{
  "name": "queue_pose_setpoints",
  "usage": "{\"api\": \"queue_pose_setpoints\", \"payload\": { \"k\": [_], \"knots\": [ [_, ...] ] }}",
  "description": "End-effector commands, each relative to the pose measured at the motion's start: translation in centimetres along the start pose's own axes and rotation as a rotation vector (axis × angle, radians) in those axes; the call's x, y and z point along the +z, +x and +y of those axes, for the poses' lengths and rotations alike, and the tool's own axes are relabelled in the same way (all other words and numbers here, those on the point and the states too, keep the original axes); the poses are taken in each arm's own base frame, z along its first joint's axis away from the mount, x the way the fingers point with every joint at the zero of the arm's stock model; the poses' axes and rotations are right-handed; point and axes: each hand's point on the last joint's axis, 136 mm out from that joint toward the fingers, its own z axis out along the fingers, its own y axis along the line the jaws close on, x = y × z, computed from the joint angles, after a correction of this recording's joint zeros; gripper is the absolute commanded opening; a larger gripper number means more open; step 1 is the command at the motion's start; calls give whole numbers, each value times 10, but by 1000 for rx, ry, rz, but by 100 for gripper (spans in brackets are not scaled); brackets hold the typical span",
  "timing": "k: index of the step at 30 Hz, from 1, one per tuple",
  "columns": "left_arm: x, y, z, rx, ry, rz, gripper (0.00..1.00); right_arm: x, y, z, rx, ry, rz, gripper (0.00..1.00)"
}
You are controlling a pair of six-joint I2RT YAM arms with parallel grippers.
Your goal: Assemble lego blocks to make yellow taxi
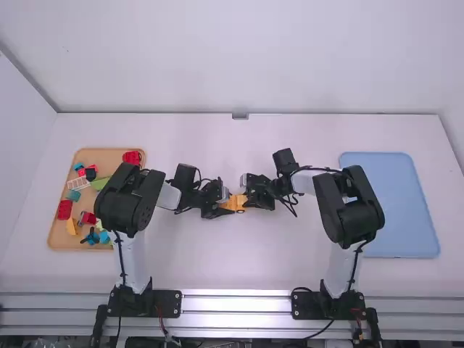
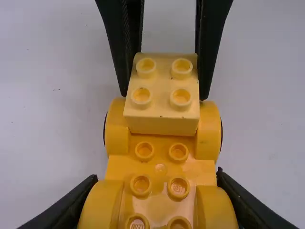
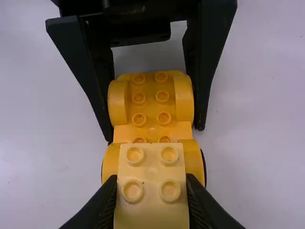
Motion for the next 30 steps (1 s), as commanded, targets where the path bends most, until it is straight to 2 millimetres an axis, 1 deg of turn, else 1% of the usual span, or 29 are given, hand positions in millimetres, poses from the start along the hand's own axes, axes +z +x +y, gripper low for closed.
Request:
{"api": "queue_pose_setpoints", "payload": {
  "k": [1, 2, 6, 8, 9, 14, 18, 23, 26, 30],
  "knots": [
    [1, 15, -9, -53, 11, 39, 40, 1, -1, 3, 11, -14, -28, 24],
    [1, 15, -9, -53, 11, 38, 40, 0, -1, 3, 14, -15, -34, 26],
    [1, 15, -8, -51, 10, 38, 39, 3, -1, 3, 3, -12, -22, 27],
    [1, 15, -8, -51, 10, 38, 39, 6, -2, 4, -5, -14, -13, 26],
    [1, 15, -8, -51, 10, 38, 39, 8, -3, 5, -11, -17, -14, 24],
    [1, 15, -9, -53, 11, 39, 39, 7, -10, 4, -17, -24, -40, 22],
    [1, 15, -9, -53, 11, 39, 39, 5, -14, 5, -16, -31, -69, 24],
    [1, 15, -9, -53, 11, 38, 39, 1, -20, 6, -11, -43, -119, 28],
    [1, 15, -9, -53, 11, 39, 39, 3, -17, 6, -13, -39, -95, 28],
    [1, 15, -9, -53, 11, 39, 39, 11, -10, 6, -30, -27, -24, 28]
  ]
}}
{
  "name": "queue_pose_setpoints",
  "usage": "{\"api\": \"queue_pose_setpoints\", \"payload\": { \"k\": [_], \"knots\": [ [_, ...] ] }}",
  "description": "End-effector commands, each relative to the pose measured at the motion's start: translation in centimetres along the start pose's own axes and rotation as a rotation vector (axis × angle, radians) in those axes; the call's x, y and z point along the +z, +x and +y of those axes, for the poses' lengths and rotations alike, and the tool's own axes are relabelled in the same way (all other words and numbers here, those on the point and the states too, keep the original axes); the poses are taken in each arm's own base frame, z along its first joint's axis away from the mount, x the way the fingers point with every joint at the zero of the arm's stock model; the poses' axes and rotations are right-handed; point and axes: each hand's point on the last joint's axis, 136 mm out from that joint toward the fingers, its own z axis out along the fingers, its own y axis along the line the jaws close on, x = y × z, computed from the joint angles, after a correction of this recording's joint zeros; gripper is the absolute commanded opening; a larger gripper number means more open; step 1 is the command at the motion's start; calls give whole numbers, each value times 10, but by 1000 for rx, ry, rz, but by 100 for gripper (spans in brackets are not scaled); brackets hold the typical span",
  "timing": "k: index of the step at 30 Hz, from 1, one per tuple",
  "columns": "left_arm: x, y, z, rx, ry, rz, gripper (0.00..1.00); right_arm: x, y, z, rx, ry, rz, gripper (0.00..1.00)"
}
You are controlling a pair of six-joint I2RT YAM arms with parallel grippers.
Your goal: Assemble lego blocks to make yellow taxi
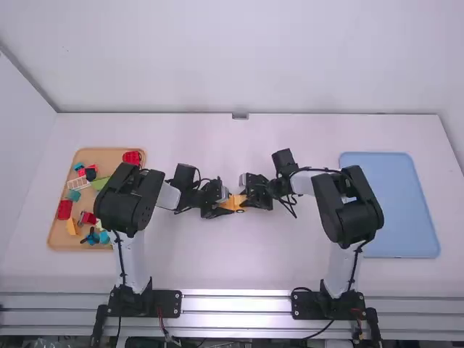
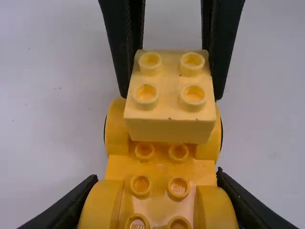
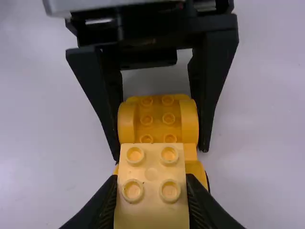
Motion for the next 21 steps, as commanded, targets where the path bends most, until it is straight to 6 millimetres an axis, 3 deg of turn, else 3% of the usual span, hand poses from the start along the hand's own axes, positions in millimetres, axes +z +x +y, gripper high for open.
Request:
{"api": "queue_pose_setpoints", "payload": {
  "k": [1, 7, 13, 19, 21],
  "knots": [
    [3, 14, -9, -51, 11, 40, 39, 8, 5, 1, -9, 0, 53, 27],
    [3, 15, -9, -52, 12, 40, 39, 17, 8, 4, -32, 3, 112, 23],
    [3, 15, -9, -51, 12, 40, 39, 14, 18, -12, 40, 79, 169, 23],
    [2, 15, -9, -53, 12, 41, 39, 9, 10, -12, 35, 66, 106, 21],
    [3, 15, -9, -55, 13, 43, 39, 2, -2, -10, 18, 40, 29, 24]
  ]
}}
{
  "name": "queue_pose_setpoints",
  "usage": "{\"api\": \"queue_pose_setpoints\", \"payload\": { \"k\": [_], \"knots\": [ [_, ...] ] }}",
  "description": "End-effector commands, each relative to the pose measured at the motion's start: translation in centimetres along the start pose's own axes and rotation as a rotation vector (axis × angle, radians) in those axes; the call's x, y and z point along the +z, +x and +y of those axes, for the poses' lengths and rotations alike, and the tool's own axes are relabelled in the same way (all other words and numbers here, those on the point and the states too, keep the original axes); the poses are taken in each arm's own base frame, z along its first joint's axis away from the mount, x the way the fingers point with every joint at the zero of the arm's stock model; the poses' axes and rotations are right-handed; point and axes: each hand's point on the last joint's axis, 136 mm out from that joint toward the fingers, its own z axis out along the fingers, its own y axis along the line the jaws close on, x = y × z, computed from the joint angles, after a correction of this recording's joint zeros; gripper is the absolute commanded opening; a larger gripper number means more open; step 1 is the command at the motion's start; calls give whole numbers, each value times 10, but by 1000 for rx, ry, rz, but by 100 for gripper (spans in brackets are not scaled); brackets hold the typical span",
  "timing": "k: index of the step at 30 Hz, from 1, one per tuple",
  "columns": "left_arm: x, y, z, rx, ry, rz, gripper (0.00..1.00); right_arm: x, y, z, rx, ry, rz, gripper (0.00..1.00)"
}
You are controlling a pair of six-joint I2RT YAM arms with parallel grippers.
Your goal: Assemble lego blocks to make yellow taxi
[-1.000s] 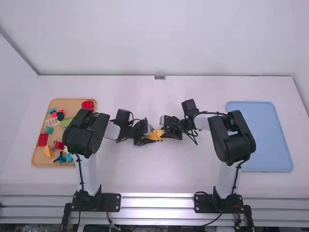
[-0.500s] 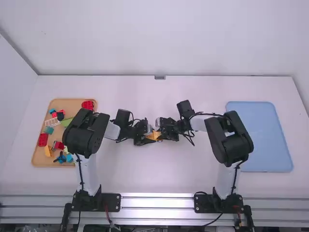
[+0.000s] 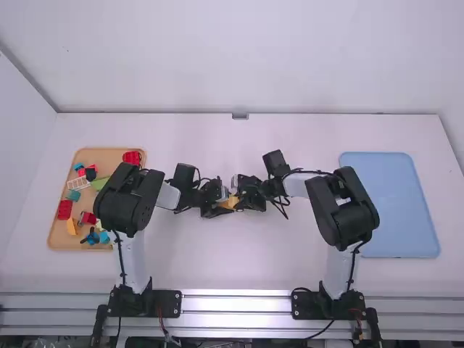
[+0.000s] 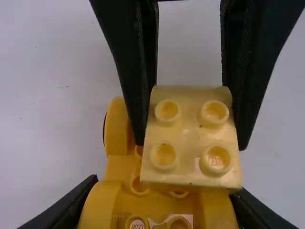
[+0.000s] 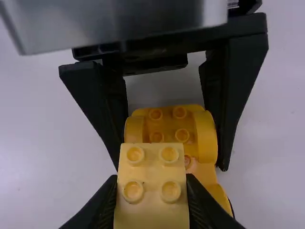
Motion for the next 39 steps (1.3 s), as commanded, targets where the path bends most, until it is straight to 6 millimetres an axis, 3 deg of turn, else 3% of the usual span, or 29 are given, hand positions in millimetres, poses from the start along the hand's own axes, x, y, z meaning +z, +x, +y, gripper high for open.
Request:
{"api": "queue_pose_setpoints", "payload": {
  "k": [1, 6, 17, 28, 35, 39],
  "knots": [
    [3, 15, -11, -54, 18, 41, 39, -15, -5, -7, -9, 14, -51, 26],
    [3, 14, -10, -53, 17, 40, 39, -29, -7, -10, -26, 24, -85, 31],
    [3, 14, -11, -53, 18, 39, 39, -4, 10, -1, -50, 42, 43, 28],
    [3, 15, -11, -53, 18, 40, 39, -5, 23, -6, -17, 75, 116, 28],
    [3, 15, -10, -53, 17, 40, 38, -10, 22, -7, 0, 70, 92, 31],
    [3, 14, -10, -52, 17, 40, 39, -9, 23, -7, -1, 72, 98, 40]
  ]
}}
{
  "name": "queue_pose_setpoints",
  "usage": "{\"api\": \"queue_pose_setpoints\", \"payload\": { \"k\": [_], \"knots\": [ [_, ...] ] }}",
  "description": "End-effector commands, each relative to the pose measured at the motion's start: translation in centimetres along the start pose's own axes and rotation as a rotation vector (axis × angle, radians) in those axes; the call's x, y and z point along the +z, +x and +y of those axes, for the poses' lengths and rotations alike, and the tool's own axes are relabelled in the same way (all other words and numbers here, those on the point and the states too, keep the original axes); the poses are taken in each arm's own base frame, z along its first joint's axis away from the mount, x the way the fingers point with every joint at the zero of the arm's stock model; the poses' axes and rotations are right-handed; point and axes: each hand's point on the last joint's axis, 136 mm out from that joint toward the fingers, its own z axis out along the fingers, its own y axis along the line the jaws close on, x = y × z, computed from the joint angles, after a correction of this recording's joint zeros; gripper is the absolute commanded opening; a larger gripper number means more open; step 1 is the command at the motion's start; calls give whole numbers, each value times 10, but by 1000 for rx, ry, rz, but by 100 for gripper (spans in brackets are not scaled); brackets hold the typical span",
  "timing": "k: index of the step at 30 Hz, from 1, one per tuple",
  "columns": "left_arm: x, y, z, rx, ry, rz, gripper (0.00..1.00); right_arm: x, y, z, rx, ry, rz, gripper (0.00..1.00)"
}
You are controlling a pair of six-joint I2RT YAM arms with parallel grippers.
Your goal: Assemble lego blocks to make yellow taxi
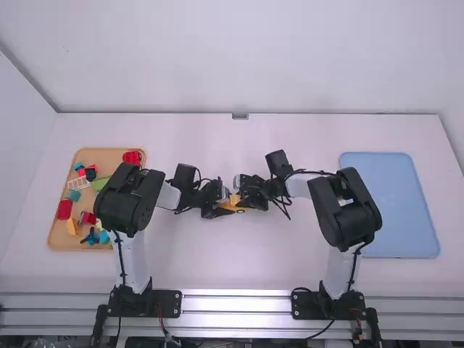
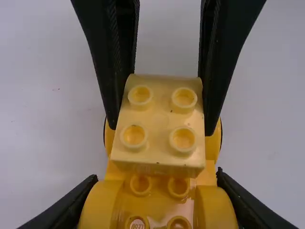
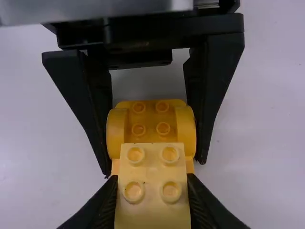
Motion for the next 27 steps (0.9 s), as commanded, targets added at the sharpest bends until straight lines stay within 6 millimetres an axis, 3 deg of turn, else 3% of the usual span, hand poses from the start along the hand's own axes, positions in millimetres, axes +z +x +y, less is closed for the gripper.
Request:
{"api": "queue_pose_setpoints", "payload": {
  "k": [1, 5, 11, 14, 21, 27],
  "knots": [
    [3, 15, -9, -51, 13, 43, 39, -6, 18, -5, 29, 43, 77, 43],
    [3, 15, -9, -51, 13, 44, 39, -7, 18, -5, 31, 43, 74, 55],
    [3, 15, -9, -51, 12, 44, 39, -8, 10, -5, 31, 29, 35, 55],
    [3, 15, -9, -51, 12, 43, 39, -15, 4, -9, 52, 17, 3, 47],
    [3, 15, -9, -51, 12, 44, 39, -14, 13, -9, 45, 31, 61, 31],
    [3, 15, -9, -51, 12, 44, 38, -14, 21, -12, 46, 50, 104, 24]
  ]
}}
